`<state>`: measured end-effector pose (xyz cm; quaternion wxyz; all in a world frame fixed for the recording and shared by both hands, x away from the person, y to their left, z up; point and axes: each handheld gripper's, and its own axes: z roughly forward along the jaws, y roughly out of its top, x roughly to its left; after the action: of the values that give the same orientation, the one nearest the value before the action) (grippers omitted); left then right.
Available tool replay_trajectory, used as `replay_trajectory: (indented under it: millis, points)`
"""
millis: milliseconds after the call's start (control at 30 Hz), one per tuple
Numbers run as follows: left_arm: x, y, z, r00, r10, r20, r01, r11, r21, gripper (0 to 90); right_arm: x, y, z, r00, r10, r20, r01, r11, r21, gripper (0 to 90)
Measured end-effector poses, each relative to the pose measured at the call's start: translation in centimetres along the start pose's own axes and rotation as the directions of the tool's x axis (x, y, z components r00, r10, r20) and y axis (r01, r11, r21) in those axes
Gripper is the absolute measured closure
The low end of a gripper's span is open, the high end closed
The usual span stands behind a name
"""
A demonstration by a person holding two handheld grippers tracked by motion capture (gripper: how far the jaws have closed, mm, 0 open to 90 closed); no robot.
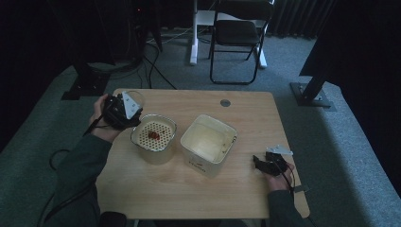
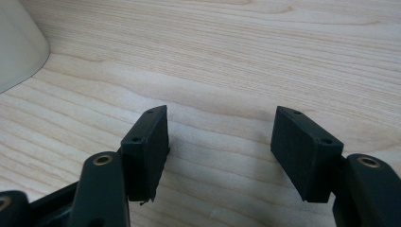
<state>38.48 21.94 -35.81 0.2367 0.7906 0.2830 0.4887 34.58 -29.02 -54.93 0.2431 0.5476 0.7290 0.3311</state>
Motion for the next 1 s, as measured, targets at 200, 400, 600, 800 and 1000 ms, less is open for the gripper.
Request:
replay_trajectory:
  millis: [200, 400, 600, 800, 1000]
  points:
    - [-1.1, 0.2, 0.1, 0.9910, 0.125, -0.049, -0.123, 0.9919, 0.029, 25.8, 0.0, 0.0, 0.0, 1.0000, 0.000, 0.000, 0.000, 1.000, -0.001, 37.1]
    - [-2.1, 0.2, 0.4, 0.9632, 0.252, -0.095, -0.247, 0.9674, 0.055, 26.7, 0.0, 0.0, 0.0, 1.0000, 0.001, 0.000, -0.001, 1.000, -0.001, 37.1]
    - [-2.4, 0.1, 0.4, 0.9444, 0.306, -0.120, -0.298, 0.9513, 0.078, 27.3, 0.0, 0.0, 0.0, 1.0000, 0.000, 0.000, 0.000, 1.000, -0.001, 37.1]
    - [-3.1, -0.2, 0.5, 0.9025, 0.400, -0.160, -0.385, 0.9156, 0.116, 27.9, 0.0, 0.0, 0.0, 1.0000, 0.001, 0.000, -0.001, 1.000, -0.001, 37.1]
    - [-3.7, -0.5, 0.4, 0.8662, 0.464, -0.186, -0.445, 0.8852, 0.136, 28.1, 0.0, 0.0, 0.0, 1.0000, 0.000, 0.000, 0.000, 1.000, -0.002, 37.1]
